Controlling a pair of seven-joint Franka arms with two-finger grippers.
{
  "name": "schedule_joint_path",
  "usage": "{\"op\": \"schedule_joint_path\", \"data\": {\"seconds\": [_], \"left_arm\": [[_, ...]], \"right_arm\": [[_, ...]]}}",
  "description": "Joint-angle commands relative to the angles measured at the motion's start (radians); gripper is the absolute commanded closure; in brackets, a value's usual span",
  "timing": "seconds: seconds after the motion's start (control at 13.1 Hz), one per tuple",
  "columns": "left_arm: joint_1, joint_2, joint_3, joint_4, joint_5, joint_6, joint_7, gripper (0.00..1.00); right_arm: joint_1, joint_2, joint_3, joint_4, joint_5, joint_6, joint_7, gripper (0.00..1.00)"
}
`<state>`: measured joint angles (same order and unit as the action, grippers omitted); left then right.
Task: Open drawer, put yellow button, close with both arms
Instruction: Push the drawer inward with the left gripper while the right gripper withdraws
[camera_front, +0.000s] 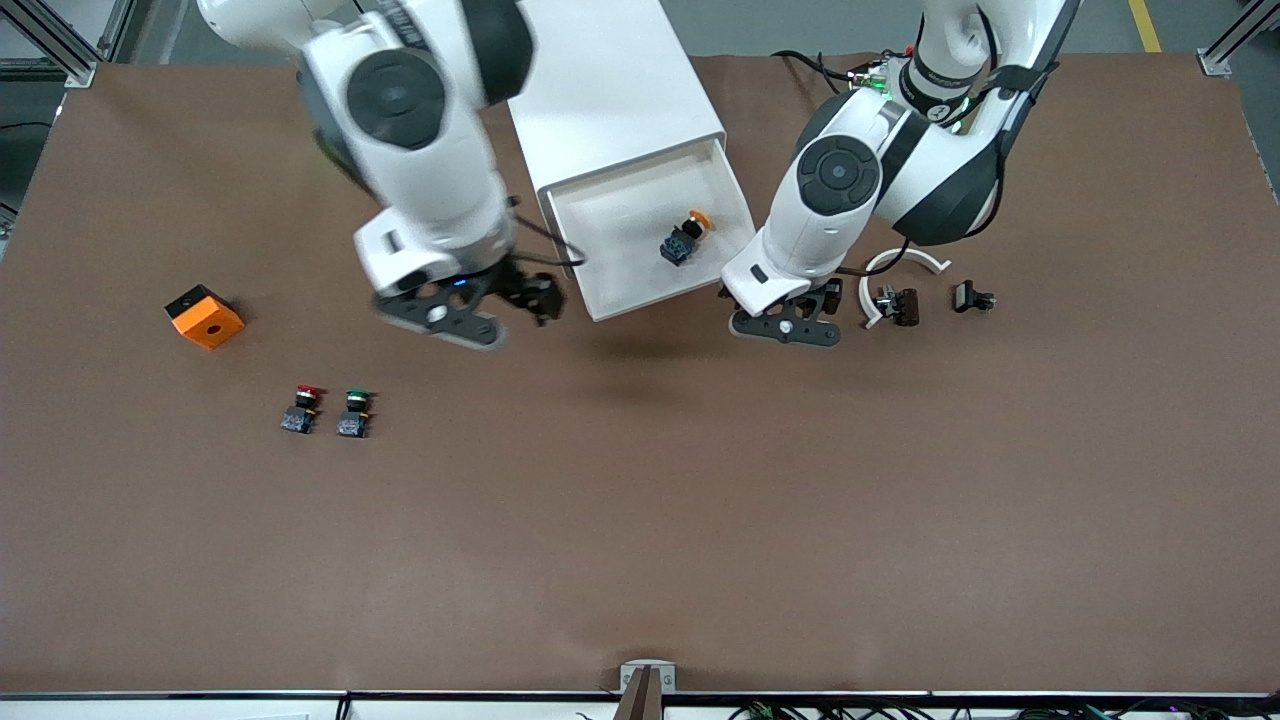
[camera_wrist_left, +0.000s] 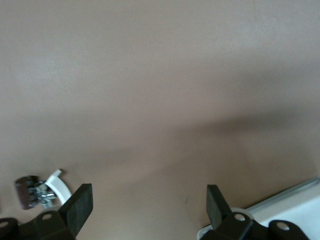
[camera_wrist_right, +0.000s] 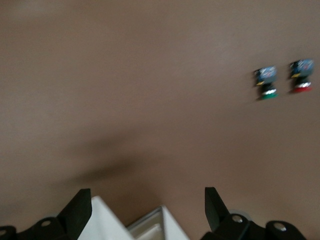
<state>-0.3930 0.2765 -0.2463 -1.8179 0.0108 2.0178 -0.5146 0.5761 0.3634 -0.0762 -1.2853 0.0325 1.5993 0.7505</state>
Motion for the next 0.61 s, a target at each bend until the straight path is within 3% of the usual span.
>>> {"op": "schedule_joint_path", "data": {"seconds": [0.0,0.31,0.54], "left_arm": [[-0.024,0.035,-0.005,-0.004,0.012,0.045,-0.132,0.0],[-0.069,0.041,-0.019,-0.008,0.002,0.038,-0.231,0.0],[-0.07,0.044,-0.079,-0.038,0.002,0.038,-0.294,0.0]], "right_arm": [[-0.135,-0.029,0.018,-0.006,0.017,-0.074,-0.22,0.0],[-0.303,-0.063,0.016,-0.008,0.015,-0.149,-0.459,0.0],[-0.401,-0.08,0.013,-0.008,0.0,-0.196,-0.624,0.0]]}}
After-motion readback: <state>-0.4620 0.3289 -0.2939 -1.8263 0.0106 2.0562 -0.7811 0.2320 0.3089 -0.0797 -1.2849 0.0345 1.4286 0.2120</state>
